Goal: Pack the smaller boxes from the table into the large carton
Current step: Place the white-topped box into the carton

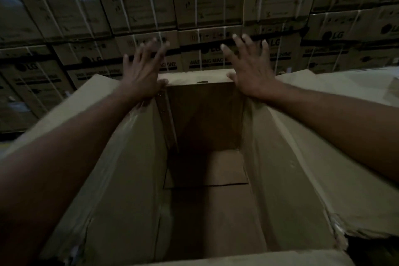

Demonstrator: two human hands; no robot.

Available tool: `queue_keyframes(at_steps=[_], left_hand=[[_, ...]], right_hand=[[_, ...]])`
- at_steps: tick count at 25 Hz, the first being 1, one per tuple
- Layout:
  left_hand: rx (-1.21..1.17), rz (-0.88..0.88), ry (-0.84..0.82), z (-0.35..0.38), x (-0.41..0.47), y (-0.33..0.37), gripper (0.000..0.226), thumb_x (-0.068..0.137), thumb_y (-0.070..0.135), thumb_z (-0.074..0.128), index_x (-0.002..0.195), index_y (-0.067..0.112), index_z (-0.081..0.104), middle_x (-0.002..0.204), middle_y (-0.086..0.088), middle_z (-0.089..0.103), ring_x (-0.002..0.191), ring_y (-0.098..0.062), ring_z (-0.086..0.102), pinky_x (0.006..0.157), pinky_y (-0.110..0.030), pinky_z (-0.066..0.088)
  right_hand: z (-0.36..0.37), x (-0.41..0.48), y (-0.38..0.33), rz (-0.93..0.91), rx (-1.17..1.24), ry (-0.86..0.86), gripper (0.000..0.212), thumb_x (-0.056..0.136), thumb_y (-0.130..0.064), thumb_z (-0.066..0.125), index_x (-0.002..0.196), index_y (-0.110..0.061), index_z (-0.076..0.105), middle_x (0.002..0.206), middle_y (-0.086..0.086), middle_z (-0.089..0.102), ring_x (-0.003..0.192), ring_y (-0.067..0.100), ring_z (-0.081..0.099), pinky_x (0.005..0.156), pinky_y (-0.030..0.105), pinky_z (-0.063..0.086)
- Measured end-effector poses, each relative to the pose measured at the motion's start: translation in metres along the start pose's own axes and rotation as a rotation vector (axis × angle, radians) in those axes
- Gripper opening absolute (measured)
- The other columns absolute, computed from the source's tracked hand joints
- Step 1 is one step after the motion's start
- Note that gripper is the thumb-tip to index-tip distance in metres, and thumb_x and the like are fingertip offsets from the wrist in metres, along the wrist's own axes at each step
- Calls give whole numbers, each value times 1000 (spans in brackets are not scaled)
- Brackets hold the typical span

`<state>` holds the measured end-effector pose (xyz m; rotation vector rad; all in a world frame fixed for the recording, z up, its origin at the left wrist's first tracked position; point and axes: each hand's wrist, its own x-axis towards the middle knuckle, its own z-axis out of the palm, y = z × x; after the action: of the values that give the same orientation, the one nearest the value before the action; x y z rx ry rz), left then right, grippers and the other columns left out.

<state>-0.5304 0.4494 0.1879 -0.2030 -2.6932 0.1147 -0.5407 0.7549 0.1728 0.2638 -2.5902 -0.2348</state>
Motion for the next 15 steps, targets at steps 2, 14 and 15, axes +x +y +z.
queue_keyframes(at_steps=[2,14,15], left_hand=[[-21,-89,-271,22,-3,-10,70,99,69,18,156,31,30,161,-11,33,148,-34,30,116,-67,22],[51,-126,-661,-18,-30,-15,100,88,79,42,160,34,-11,169,-7,-15,155,-35,-10,120,-67,2],[103,-115,-751,-27,-45,-15,110,84,80,49,159,33,-18,167,-8,-21,154,-36,-16,120,-65,2]], right_hand=[[6,2,2,110,151,-275,64,103,-64,30,134,-18,61,151,18,46,134,35,46,109,55,37],[-34,-49,-13,170,95,-437,74,95,-68,49,154,-25,36,161,14,32,148,40,27,114,70,19],[-39,-70,-15,211,99,-500,84,92,-64,57,159,-28,22,167,13,19,152,42,16,113,74,13]])
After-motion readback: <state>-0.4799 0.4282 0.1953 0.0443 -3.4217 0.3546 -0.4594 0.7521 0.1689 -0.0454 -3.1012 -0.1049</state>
